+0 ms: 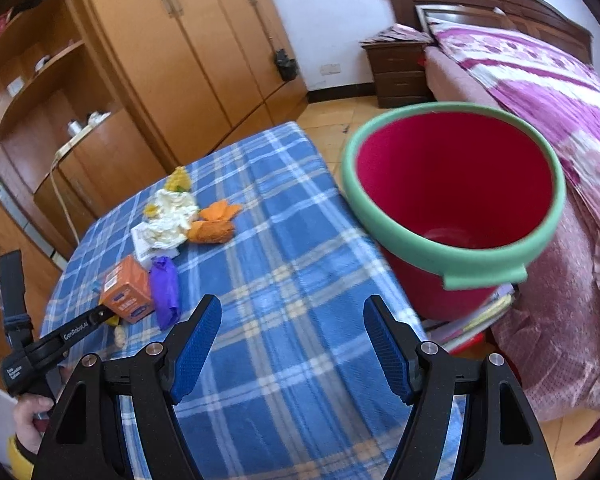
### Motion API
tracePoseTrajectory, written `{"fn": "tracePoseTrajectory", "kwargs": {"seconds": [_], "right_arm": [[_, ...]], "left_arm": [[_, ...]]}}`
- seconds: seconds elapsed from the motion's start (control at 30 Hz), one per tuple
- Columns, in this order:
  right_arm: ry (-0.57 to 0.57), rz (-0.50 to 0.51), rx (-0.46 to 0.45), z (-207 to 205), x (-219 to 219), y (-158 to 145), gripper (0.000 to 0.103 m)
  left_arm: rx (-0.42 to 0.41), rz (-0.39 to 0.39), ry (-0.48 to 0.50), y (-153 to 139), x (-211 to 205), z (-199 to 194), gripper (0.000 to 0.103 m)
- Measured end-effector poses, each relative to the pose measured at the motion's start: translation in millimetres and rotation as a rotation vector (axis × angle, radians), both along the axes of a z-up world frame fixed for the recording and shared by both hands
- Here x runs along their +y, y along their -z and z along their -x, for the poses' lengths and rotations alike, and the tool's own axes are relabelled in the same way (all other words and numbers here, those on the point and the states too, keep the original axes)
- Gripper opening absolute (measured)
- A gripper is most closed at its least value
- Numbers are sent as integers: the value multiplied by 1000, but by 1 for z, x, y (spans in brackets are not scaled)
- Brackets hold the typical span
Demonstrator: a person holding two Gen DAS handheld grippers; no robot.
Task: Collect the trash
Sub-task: 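Grasp the small yellow box with the left tool while the right tool grasps the orange box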
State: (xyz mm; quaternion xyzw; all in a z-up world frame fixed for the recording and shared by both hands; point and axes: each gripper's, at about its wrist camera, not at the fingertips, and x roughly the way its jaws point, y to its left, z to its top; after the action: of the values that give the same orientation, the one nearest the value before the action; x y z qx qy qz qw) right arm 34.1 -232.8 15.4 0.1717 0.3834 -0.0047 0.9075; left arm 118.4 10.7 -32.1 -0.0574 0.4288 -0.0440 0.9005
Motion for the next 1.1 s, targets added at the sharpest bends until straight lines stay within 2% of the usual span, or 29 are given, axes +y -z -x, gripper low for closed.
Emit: {"fn": "tracePoseTrajectory", "kwargs": {"seconds": [0.5, 0.87, 1.1], "right_arm": [[-245, 77, -44, -41, 90, -17, 75], [-370, 116, -38, -66, 148, -5, 75], [-400, 183, -12, -77, 174, 10, 75]], "left_arm": [[-12, -52, -196, -13, 66, 12, 16], [25, 2, -292, 0, 112, 20, 16], [26, 53, -296, 0, 122, 22, 16]]}}
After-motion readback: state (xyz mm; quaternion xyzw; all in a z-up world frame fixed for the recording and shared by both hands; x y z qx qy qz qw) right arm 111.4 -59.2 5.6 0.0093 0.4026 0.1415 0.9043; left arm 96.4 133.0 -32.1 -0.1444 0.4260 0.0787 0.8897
